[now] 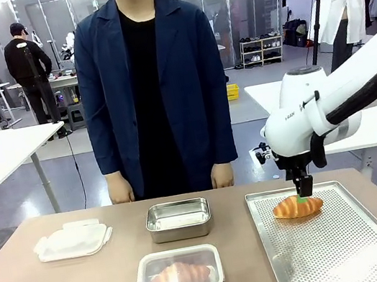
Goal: Place the bread into the airtight container.
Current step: Pick up a Butter Roll and place it into an empty Airtight Container.
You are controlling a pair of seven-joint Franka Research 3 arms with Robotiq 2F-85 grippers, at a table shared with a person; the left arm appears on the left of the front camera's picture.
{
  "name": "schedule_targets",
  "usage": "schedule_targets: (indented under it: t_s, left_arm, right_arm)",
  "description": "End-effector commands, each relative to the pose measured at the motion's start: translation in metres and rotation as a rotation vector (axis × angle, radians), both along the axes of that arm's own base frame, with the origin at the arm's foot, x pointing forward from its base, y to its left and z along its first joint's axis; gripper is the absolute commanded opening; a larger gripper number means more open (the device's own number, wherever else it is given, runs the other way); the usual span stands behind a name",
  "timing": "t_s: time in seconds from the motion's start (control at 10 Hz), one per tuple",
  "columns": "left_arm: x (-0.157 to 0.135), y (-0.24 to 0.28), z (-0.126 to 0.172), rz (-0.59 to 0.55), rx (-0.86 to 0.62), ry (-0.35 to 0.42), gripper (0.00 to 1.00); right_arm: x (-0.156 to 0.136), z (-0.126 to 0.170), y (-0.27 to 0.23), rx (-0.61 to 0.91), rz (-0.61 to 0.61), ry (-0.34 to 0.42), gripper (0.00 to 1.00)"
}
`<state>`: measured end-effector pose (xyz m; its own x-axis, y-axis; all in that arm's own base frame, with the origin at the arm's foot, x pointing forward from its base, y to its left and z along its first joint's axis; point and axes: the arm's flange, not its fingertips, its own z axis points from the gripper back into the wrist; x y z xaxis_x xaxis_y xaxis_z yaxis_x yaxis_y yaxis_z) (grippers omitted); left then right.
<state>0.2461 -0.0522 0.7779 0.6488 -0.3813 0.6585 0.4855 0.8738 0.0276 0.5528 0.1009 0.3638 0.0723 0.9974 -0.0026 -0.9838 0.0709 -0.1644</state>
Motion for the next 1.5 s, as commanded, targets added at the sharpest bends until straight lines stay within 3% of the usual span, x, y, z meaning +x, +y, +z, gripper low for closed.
schedule_targets:
  t_s: [0.0, 0.3, 0.8, 0.9, 1.4]
  left_arm:
    - [-0.001, 0.001, 0.000, -0.014, 0.002, 0.000, 1.00]
    - [-0.001, 0.001, 0.000, -0.014, 0.002, 0.000, 1.00]
    - [-0.001, 0.001, 0.000, -0.014, 0.002, 0.000, 1.00]
    - [-0.001, 0.001, 0.000, -0.014, 0.002, 0.000, 1.00]
    - [-0.001, 0.001, 0.000, -0.014, 0.002, 0.000, 1.00]
  right_arm:
    - [0.016, -0.014, 0.007, -0.032, -0.038, -0.001, 1.00]
    - [0.024, -0.034, 0.004, -0.041, -0.052, 0.067, 1.00]
    - [0.036, -0.067, -0.004, -0.060, -0.071, 0.074, 1.00]
    - [0.035, -0.068, -0.005, -0.045, -0.069, 0.074, 0.95]
    - [0.034, -0.065, -0.010, -0.020, -0.062, 0.083, 0.45]
